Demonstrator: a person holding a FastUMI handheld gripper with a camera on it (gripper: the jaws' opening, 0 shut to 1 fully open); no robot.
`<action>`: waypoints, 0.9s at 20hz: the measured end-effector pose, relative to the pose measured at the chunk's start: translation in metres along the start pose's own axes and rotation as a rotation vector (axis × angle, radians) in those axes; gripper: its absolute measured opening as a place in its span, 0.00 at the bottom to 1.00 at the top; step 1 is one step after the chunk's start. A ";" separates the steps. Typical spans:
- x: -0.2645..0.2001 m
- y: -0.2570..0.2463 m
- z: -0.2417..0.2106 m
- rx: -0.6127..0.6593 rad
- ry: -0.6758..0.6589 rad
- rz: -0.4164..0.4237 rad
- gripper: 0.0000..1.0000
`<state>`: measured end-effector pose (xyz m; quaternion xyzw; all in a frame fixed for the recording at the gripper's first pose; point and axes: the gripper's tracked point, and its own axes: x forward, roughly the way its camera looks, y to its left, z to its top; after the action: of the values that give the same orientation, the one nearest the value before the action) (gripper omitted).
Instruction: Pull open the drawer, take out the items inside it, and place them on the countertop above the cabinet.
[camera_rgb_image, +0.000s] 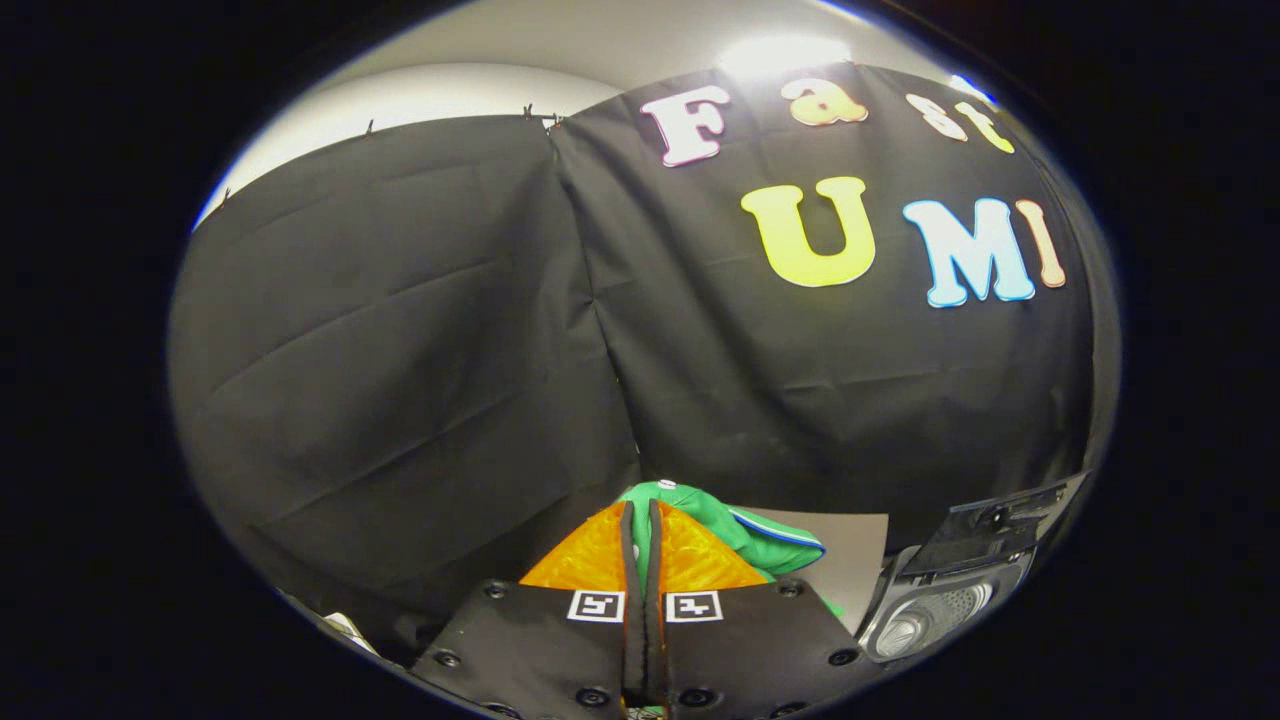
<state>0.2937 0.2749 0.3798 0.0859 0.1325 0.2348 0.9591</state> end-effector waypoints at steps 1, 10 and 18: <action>-0.007 -0.006 0.004 0.002 -0.010 -0.008 0.01; -0.067 -0.118 0.011 0.037 -0.037 -0.124 0.01; -0.124 -0.230 0.000 0.075 -0.055 -0.194 0.01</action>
<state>0.2855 0.0152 0.3539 0.1149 0.1225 0.1331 0.9768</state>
